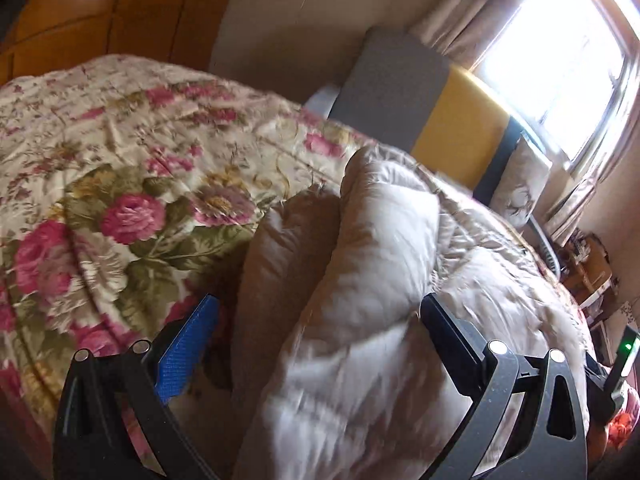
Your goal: Fold large clothes
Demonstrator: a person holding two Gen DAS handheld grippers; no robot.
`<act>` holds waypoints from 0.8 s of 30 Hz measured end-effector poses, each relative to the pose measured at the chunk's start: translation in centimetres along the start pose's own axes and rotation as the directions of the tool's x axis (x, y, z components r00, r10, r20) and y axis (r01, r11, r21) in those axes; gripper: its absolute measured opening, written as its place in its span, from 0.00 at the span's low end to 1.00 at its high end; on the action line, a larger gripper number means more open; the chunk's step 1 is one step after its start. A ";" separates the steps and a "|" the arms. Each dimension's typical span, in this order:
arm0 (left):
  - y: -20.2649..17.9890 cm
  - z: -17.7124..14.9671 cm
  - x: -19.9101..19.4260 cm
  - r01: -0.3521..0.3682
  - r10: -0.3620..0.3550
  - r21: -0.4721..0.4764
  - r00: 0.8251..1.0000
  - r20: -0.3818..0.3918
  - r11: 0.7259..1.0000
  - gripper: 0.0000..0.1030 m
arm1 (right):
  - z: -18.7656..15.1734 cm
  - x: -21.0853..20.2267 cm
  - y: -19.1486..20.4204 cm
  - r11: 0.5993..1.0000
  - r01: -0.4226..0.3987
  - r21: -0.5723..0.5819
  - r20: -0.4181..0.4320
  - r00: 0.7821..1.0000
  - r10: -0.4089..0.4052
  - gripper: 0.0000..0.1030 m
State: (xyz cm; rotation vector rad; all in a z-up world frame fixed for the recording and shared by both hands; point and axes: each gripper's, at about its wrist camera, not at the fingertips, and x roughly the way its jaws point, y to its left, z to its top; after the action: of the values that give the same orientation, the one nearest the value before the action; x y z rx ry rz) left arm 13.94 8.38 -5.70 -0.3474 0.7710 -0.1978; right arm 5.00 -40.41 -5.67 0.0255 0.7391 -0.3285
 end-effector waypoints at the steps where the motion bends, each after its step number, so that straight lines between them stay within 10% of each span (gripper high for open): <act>1: 0.2 -0.2 -0.1 0.008 -0.008 0.001 1.000 -0.018 1.000 0.97 | -0.1 -0.1 -0.1 1.000 -0.005 0.006 0.004 1.000 0.004 0.98; 9: 4.0 -0.3 1.2 0.230 -0.266 -0.246 0.956 -0.125 0.942 0.97 | -0.2 -0.2 -0.1 1.000 -0.009 0.014 0.012 1.000 0.009 0.98; 18: 2.9 1.4 3.6 0.241 -0.272 -0.146 0.927 -0.257 0.959 0.87 | -0.3 -0.3 -0.2 1.000 -0.015 0.020 0.016 1.000 0.014 0.98; 22: 4.4 1.9 4.5 0.341 -0.451 -0.401 0.864 -0.223 0.850 0.71 | -0.3 -0.3 -0.2 1.000 -0.014 0.019 0.014 1.000 0.013 0.98; 24: 4.5 1.9 5.1 0.319 -0.443 -0.427 0.866 -0.232 0.846 0.70 | -0.3 -0.3 -0.1 1.000 -0.014 0.020 0.015 1.000 0.014 0.98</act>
State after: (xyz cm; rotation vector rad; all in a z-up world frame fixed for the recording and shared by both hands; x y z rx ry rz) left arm 19.05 11.44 -9.40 -0.8575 1.0635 -0.5021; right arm 4.53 -40.41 -5.65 0.0474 0.7209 -0.3222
